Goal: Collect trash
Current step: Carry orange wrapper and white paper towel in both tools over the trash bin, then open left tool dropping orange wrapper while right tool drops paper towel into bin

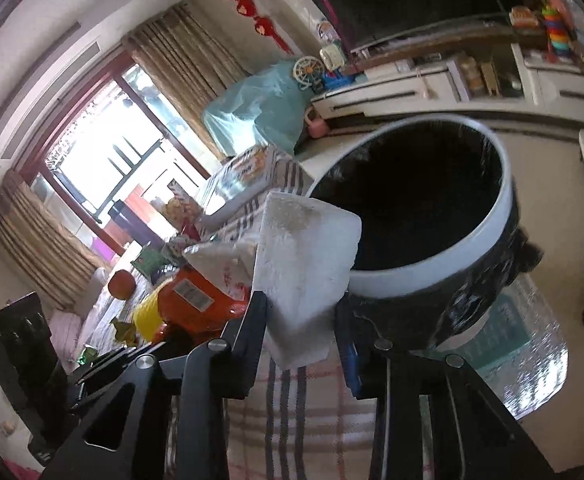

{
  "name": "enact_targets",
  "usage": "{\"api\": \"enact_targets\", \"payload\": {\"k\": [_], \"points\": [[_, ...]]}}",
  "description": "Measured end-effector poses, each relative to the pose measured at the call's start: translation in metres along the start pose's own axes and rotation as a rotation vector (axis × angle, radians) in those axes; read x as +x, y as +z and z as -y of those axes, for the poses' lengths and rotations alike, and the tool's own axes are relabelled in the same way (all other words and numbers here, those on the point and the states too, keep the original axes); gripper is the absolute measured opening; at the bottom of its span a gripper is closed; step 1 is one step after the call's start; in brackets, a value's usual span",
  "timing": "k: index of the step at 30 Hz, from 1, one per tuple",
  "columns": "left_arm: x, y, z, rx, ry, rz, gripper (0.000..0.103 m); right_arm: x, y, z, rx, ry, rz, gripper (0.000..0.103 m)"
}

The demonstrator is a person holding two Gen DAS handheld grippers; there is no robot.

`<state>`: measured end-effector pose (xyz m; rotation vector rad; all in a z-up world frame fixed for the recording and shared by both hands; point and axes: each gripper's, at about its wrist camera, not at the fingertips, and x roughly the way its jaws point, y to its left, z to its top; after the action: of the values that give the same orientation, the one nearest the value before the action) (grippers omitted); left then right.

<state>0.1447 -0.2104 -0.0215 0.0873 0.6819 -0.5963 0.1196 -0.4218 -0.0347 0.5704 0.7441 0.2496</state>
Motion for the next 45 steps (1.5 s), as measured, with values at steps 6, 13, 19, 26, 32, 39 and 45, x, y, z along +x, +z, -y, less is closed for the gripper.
{"api": "enact_targets", "payload": {"k": [6,13,19,26,32,39,45], "points": [[0.017,0.023,0.011,0.020,-0.010,0.004,0.005,-0.006,0.025,0.020,0.009,-0.080,0.021,0.034],[0.050,0.051,0.023,0.038,-0.017,-0.026,0.005,-0.001,0.051,0.038,0.008,-0.140,0.008,0.034],[0.074,0.067,0.027,0.034,-0.022,-0.061,0.005,0.008,0.066,0.046,-0.016,-0.177,-0.023,0.034],[0.096,0.078,0.029,0.032,-0.026,-0.092,0.005,0.016,0.077,0.054,-0.039,-0.209,-0.062,0.034],[0.100,0.082,0.031,0.038,-0.010,-0.092,0.040,0.021,0.084,0.059,-0.038,-0.222,-0.081,0.041],[0.081,0.072,0.017,-0.014,0.002,-0.061,0.056,0.008,0.083,0.064,0.008,-0.207,-0.033,0.073],[0.043,0.050,0.005,-0.064,0.001,-0.010,0.068,-0.006,0.067,0.053,0.030,-0.172,0.020,0.092]]}}
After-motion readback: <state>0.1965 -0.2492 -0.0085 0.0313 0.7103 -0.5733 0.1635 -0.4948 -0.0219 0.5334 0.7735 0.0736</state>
